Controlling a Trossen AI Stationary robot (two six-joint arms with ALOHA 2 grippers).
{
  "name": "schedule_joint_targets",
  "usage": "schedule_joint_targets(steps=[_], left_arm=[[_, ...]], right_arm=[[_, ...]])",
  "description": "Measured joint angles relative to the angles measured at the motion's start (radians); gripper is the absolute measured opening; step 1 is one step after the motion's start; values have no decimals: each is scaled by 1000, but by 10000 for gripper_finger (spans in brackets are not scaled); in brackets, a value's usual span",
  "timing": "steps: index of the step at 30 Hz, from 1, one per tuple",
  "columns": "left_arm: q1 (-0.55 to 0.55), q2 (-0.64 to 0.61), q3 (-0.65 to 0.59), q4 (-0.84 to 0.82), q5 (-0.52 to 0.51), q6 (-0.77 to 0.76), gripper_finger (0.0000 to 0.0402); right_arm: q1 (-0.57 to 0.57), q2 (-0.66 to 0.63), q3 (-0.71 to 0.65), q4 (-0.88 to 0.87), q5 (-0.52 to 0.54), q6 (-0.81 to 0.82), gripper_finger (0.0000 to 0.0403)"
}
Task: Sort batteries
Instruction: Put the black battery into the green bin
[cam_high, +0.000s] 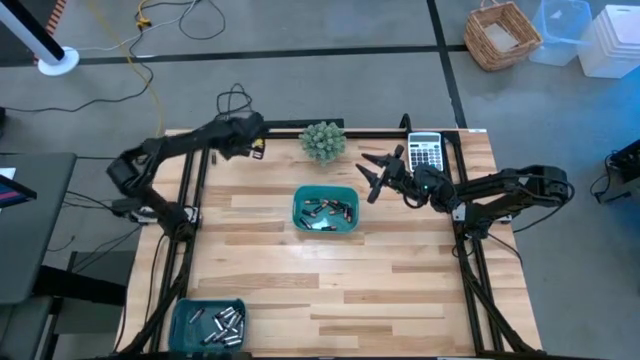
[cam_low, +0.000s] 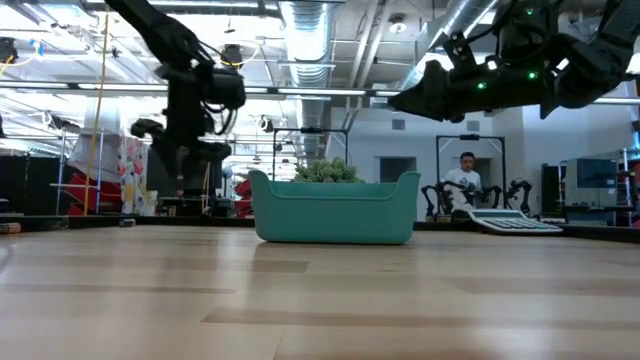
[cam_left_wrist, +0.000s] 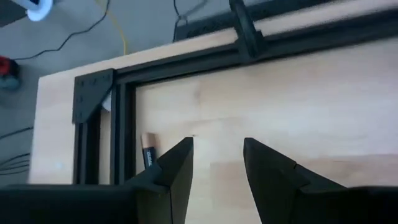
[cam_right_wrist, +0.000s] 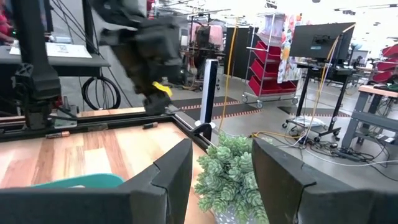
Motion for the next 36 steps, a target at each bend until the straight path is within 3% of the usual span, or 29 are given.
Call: schedule_joint_targets(steps=[11,20,28,36], left_arm=[[-153,-216,-264,-12,-171,-396,137],[-226,-251,-422,-5,-210,-636,137],[-241,-250,-550,238,-190,-646,137],[-182,-250,-626,276,-191,-685,137]], right_arm=[[-3,0,0,-3,0,-2,181],[-3,0,0,2,0,0,181],[-3,0,0,8,1,0,181],[-3,0,0,24,2,11,181]])
